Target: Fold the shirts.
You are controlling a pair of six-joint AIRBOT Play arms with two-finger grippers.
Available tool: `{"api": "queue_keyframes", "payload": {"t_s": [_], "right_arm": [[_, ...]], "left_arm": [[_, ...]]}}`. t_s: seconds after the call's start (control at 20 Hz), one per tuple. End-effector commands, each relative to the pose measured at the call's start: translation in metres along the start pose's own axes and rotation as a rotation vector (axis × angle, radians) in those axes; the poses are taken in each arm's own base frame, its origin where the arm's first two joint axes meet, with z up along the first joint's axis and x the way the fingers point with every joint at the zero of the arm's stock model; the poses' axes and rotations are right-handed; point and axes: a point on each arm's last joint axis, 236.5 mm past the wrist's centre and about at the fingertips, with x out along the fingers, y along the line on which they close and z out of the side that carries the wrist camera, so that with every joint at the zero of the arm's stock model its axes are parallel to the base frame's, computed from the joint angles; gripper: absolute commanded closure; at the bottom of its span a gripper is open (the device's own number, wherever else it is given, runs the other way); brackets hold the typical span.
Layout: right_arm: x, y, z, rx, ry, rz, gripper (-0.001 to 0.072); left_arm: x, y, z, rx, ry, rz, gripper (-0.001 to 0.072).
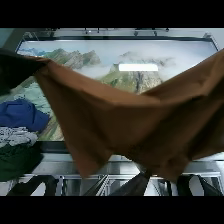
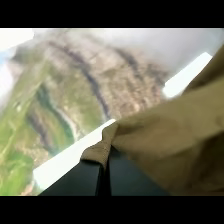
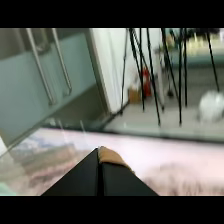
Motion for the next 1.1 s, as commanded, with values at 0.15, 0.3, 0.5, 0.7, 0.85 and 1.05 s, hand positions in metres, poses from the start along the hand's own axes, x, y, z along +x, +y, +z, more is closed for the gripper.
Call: {"api": "queue_keyframes", "payload": {"t_s": [0.15, 0.3, 0.5, 0.7, 0.85, 1.05], "right_arm": [[0.094, -0.126, -0.167, 0.333, 0.284, -0.088, 0.0699], [0.125, -0.145, -0.224, 0.447, 0.365, -0.082, 0.0699], [0.145, -0.169, -0.252, 0.527, 0.383, -0.073, 0.0700], [0.136, -0.174, -0.257, 0.535, 0.419, -0.030, 0.0699], [0.112, -0.169, -0.293, 0.532, 0.568, -0.029, 0.0699], [0.076, -0.170, -0.347, 0.603, 0.686, -0.083, 0.0699]], "left_arm": [[0.035, 0.182, -0.057, -0.498, -0.014, -0.097, 0.0675], [0.078, 0.213, -0.076, -0.563, 0.040, -0.144, 0.0675], [0.136, 0.235, -0.089, -0.608, 0.110, -0.204, 0.0675], [0.160, 0.246, -0.115, -0.731, 0.185, -0.260, 0.0676], [0.168, 0.242, -0.160, -0.799, 0.285, -0.259, 0.0679], [0.167, 0.233, -0.217, -0.949, 0.364, -0.274, 0.0679]]}}
